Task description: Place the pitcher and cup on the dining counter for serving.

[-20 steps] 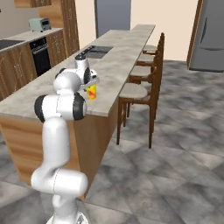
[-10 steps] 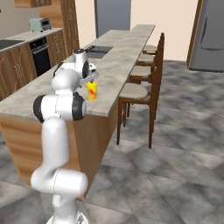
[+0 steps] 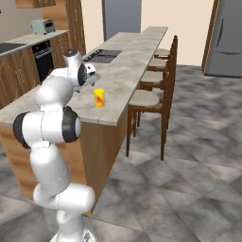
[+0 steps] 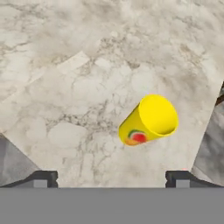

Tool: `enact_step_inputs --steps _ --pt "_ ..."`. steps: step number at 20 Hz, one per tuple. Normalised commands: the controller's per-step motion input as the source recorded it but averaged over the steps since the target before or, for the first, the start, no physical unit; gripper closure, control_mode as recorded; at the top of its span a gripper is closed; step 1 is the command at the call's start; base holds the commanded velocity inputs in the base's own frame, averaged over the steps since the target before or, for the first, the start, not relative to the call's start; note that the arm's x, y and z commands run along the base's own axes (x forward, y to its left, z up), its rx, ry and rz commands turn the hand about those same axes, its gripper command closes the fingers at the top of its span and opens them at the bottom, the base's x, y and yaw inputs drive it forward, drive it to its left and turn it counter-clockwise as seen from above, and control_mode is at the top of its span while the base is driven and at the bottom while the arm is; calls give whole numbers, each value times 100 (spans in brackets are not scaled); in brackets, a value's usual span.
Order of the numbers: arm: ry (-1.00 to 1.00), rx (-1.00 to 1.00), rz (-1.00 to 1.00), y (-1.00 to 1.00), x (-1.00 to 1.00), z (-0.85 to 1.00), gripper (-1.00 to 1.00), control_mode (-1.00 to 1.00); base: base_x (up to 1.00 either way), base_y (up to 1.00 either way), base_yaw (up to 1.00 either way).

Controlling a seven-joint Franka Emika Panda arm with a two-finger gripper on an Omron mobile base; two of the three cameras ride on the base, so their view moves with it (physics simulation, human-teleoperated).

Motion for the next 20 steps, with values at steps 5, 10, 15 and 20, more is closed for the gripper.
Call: enact_step_inputs --steps 5,10,15,20 --pt "-19 0 -12 0 -100 -1 -100 -100 0 0 0" --pt "-2 4 -15 0 -100 21 -100 -100 0 0 0" --pt "4 21 -9 -33 -100 26 -100 -100 0 0 0" --pt "1 18 0 -44 -100 22 -100 -100 0 0 0"
